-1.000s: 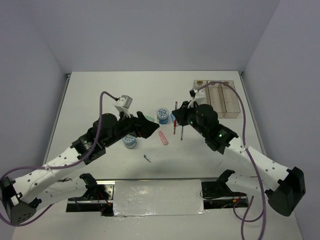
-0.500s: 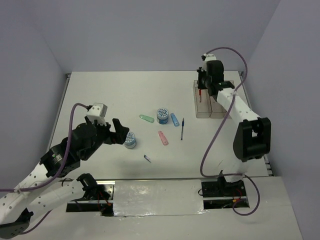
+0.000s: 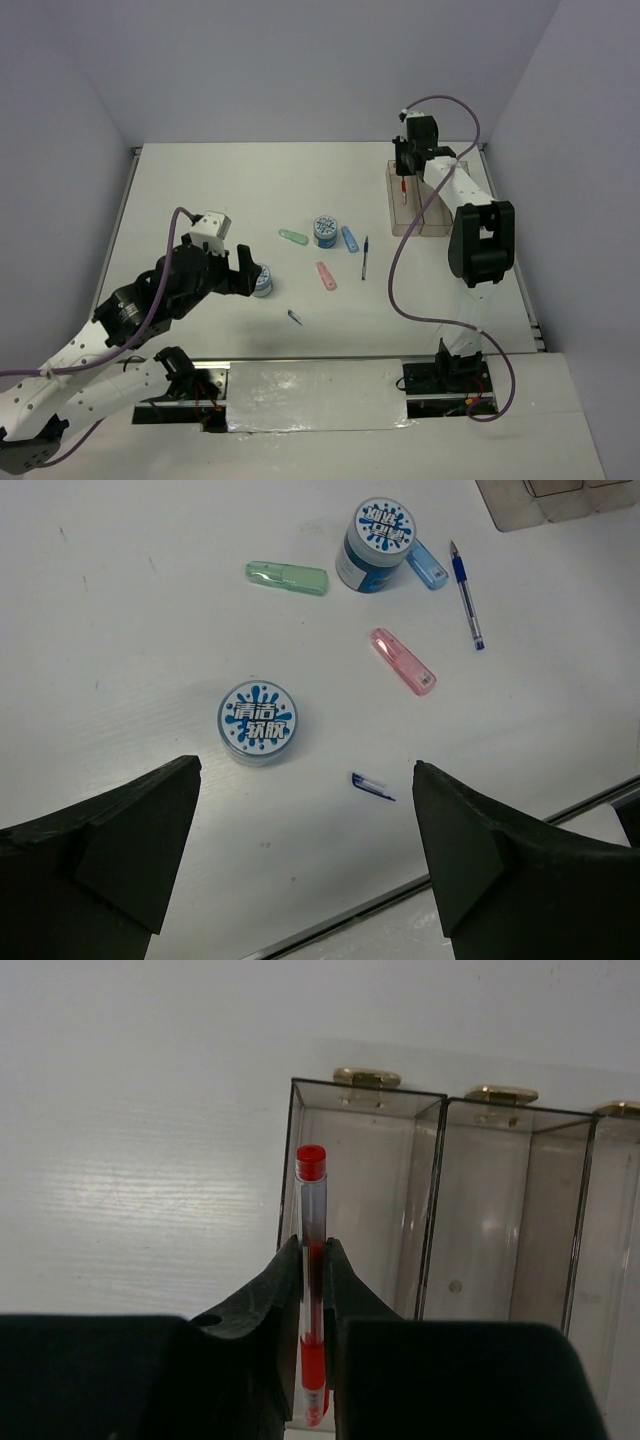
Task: Sort the stationery into containers
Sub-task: Place the pen in the storage box, then pick up the pen from the center of the board.
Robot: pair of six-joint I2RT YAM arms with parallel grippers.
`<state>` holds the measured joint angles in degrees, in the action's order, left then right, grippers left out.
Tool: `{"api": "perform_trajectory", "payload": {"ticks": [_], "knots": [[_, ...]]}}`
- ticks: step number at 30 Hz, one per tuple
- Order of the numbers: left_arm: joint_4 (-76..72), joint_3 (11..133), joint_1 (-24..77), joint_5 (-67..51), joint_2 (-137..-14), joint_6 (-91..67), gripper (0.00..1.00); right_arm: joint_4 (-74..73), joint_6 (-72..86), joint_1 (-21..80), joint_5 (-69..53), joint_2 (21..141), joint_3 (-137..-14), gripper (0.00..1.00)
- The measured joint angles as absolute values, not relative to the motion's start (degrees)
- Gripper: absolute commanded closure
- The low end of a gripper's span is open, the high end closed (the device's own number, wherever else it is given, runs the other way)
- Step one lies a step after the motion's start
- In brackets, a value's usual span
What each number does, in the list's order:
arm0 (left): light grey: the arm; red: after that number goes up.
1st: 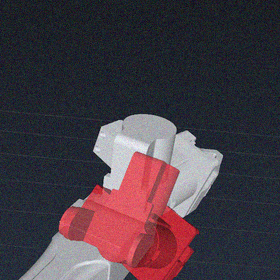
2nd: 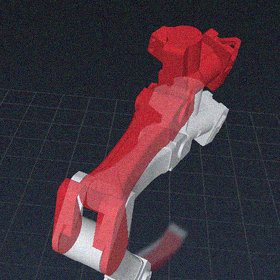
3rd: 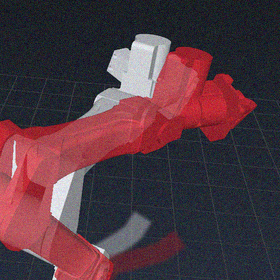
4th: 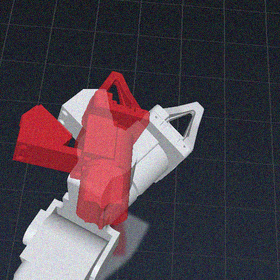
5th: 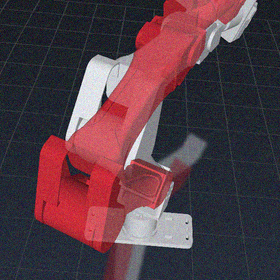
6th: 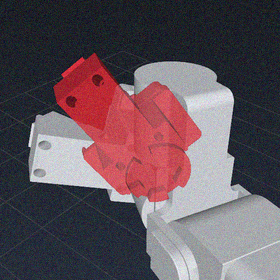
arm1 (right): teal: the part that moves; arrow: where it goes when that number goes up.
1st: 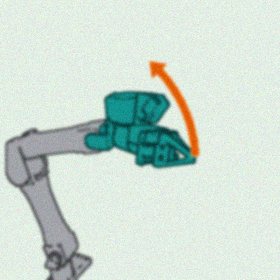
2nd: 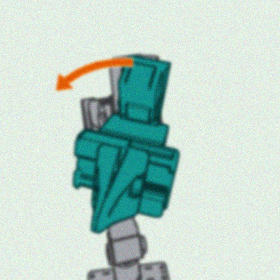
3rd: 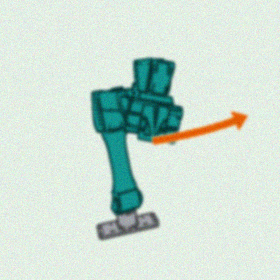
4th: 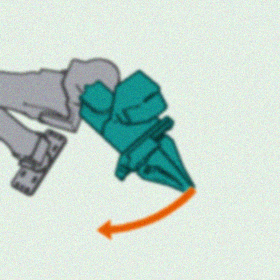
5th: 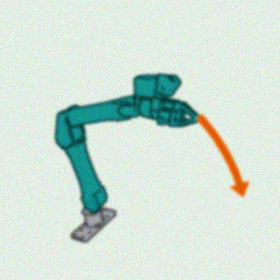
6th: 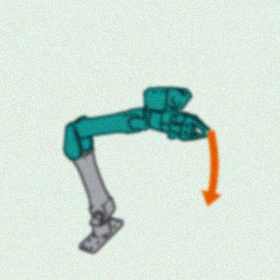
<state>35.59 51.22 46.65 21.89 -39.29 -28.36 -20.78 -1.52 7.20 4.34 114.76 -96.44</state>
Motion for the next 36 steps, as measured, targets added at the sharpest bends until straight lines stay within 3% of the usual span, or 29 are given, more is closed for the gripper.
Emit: {"api": "perform_trajectory", "payload": {"ticks": [9, 13, 16, 17, 18, 19, 23, 28, 31, 34, 36], "knots": [[35.6, 51.2, 46.6, 21.1, -40.0, -28.2, 0.01, -20.6, -0.5, 6.4, 4.1, 114.8, -91.4, 0.66], [35.6, 51.2, 46.6, 21.1, -40.6, -28.2, 0.01, -20.7, -0.3, 6.3, 3.9, 114.8, -91.2, 0.49], [35.8, 51.2, 46.6, 21.2, -40.9, -28.2, 0.01, -21.3, 0.5, 6.2, 3.4, 114.5, -91.2, 0.45], [35.9, 51.2, 46.6, 21.3, -40.9, -28.3, 0.01, -21.5, 1.0, 6.2, 2.9, 114.0, -91.1, 0.34], [36.1, 51.2, 46.7, 21.5, -40.9, -28.3, 0.01, -21.6, 1.8, 6.2, 2.5, 112.9, -90.7, 0.32], [36.2, 51.2, 46.6, 21.9, -40.9, -28.4, 0.01, -21.8, 2.5, 6.3, 2.2, 111.1, -89.8, 0.01], [37.3, 51.2, 46.6, 24.0, -41.6, -29.0, 0.01, -20.3, 6.4, 8.8, 3.8, 95.4, -79.6, 0.0], [39.2, 51.5, 46.6, 26.9, -44.0, -31.7, 0.01, -15.2, 13.1, 24.5, 9.7, 75.8, -65.5, 0.0], [40.8, 51.6, 46.6, 28.8, -44.6, -33.6, 0.01, -13.5, 18.5, 32.3, 12.5, 74.6, -58.9, 0.03], [42.1, 51.6, 46.5, 29.8, -44.4, -36.4, 0.01, -13.6, 23.3, 33.4, 15.2, 78.9, -53.5, 0.14], [42.8, 51.5, 46.5, 29.7, -44.2, -37.8, 0.01, -15.3, 25.3, 33.3, 16.4, 82.7, -52.1, 0.16]]}}
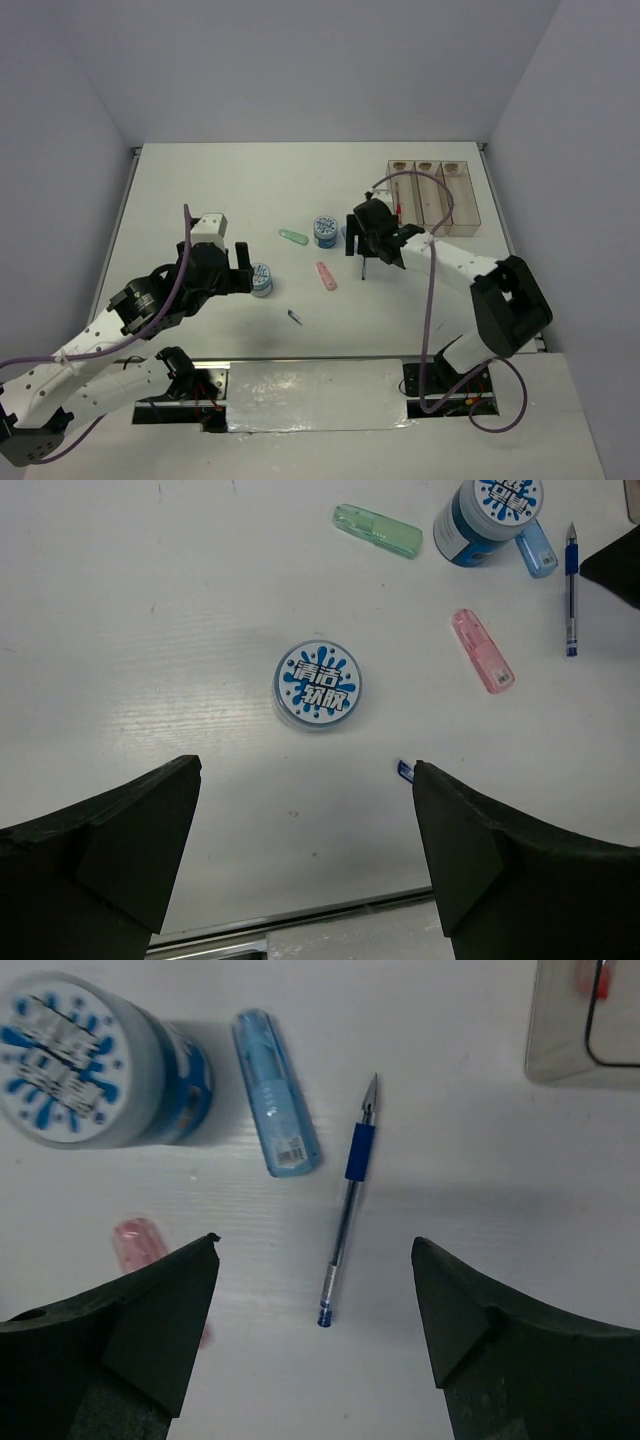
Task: Sort the stationery into containers
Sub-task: Pick up the pen from the center of the board.
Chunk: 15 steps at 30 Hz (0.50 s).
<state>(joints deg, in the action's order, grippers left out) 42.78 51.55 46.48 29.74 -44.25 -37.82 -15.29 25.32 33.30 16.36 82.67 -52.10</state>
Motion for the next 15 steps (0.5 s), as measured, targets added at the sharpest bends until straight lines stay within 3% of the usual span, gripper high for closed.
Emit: {"api": "perform_trajectory", "payload": {"ticks": [11, 14, 15], "knots": [[43.0, 50.9, 46.4, 28.9, -44.3, -39.5, 0.01, -17.5, 27.8, 31.5, 15.8, 96.5, -55.9, 0.33], [43.0, 50.9, 46.4, 28.7, -44.9, -39.5, 0.01, -17.6, 27.7, 31.0, 15.6, 100.2, -57.9, 0.45], [43.0, 50.9, 46.4, 28.6, -45.1, -39.5, 0.01, -17.8, 27.5, 30.7, 15.9, 101.1, -58.4, 0.56]]}}
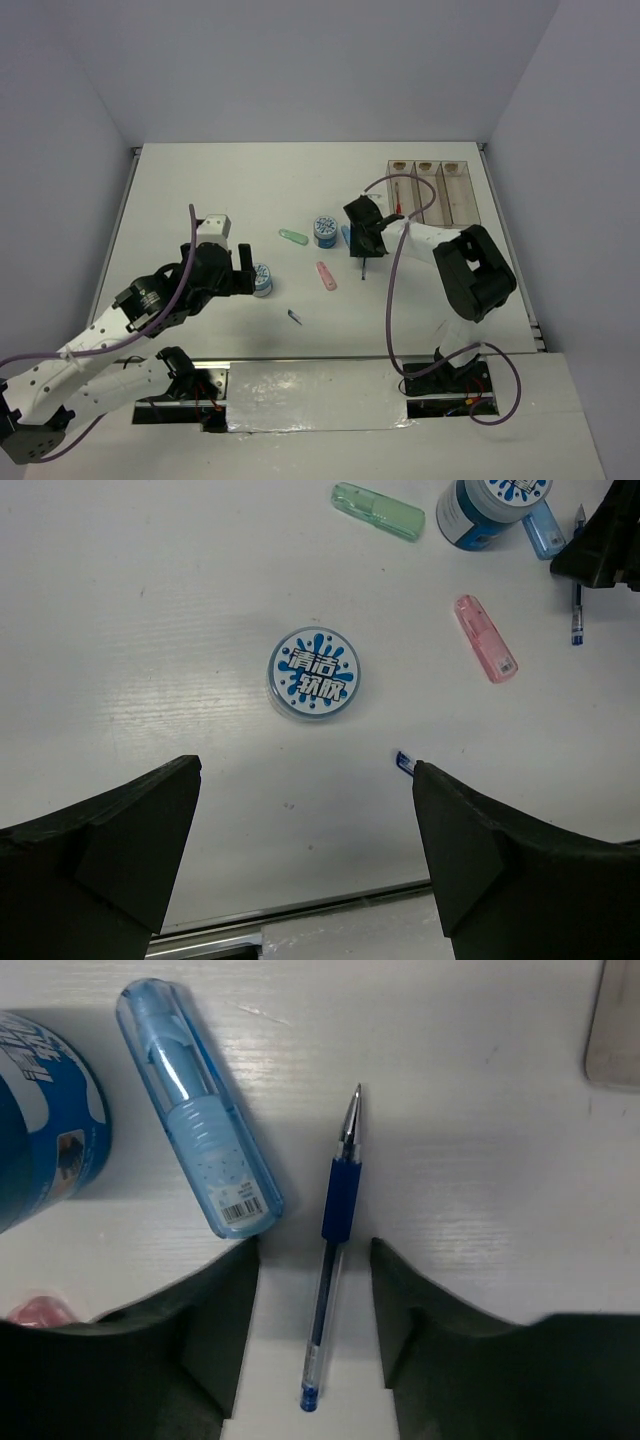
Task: Sort the stationery into containers
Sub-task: Pick up the pen from the center of the board.
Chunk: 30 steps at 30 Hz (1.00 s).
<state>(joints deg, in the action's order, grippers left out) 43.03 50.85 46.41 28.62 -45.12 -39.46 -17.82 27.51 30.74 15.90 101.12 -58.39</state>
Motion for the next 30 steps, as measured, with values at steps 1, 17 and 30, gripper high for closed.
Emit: {"api": "perform_trajectory", "payload": {"ticks": [1, 17, 30], "knots": [[43.0, 50.9, 46.4, 28.6, -45.2, -39.5, 0.01, -18.0, 27.2, 30.6, 15.9, 101.3, -58.7, 0.63], [43.0, 49.5, 46.4, 27.8, -46.1, -45.2, 0.01, -16.1, 26.9, 26.3, 9.1, 90.1, -48.7, 1.0], [49.8, 51.1, 63.5, 34.6, -62.1, -83.9, 0.01, -23.3, 22.4, 31.1, 12.9, 65.7, -49.3, 1.0]]}}
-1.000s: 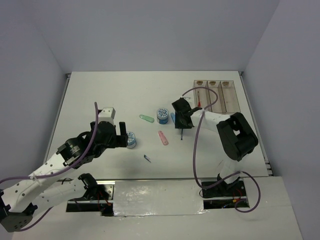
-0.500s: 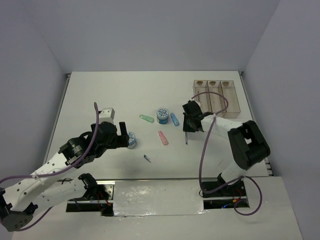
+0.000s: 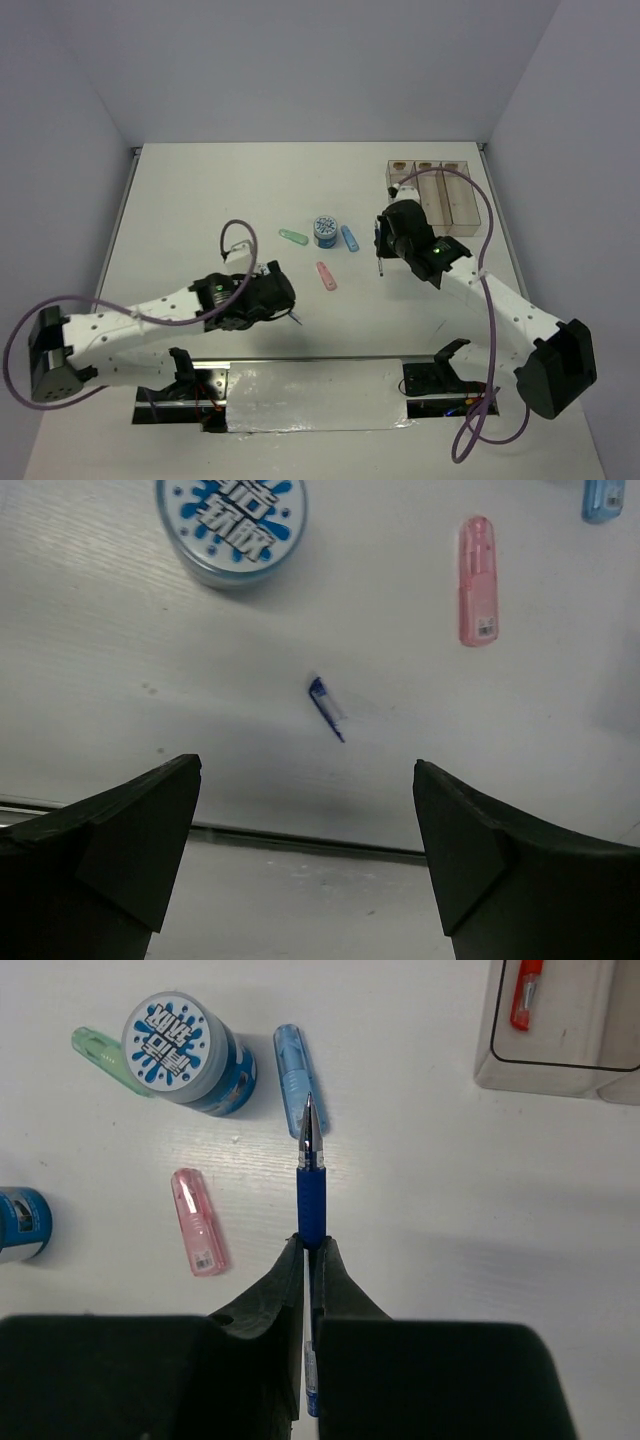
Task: Sort the stationery into containers
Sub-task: Pick up the pen from the center of the board, then close the pen cap on the pen.
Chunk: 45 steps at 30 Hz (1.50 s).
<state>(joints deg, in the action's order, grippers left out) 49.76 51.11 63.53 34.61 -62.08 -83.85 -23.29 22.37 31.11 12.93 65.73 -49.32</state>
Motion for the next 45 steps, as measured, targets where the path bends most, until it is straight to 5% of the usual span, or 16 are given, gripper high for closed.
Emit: {"api": "perform_trajectory", "payload": {"ticks": [6, 17, 26, 34, 41, 44, 45], "knots": [[53.7, 60.8, 66.5, 36.6, -79.5, -96.4, 0.11, -25.8, 20.7, 31.2, 13.9, 61.8, -48.7, 1.0], [51.9, 67.1, 62.4, 31.1, -99.4, -96.9, 0.15, -29.8, 19.4, 31.2, 16.5, 50.3, -47.9, 1.0], [46.2, 65.1, 59.4, 25.5, -103.1, -94.4, 0.18, -30.1, 18.5, 31.3, 17.1, 48.6, -46.8, 1.0], [44.8, 63.2, 59.5, 24.1, -101.7, -93.4, 0.31, -30.1, 18.5, 31.3, 16.7, 49.8, -46.3, 1.0], [43.3, 58.4, 59.8, 23.1, -98.1, -93.4, 0.72, -29.8, 18.5, 31.3, 15.8, 49.7, -45.4, 1.0], [41.7, 57.2, 59.8, 22.5, -97.2, -93.0, 1.0, -29.7, 18.5, 31.3, 15.2, 49.5, -45.3, 1.0], [41.1, 56.9, 59.8, 22.3, -97.1, -92.9, 1.0, -29.6, 18.5, 31.3, 14.7, 49.3, -45.2, 1.0]]}}
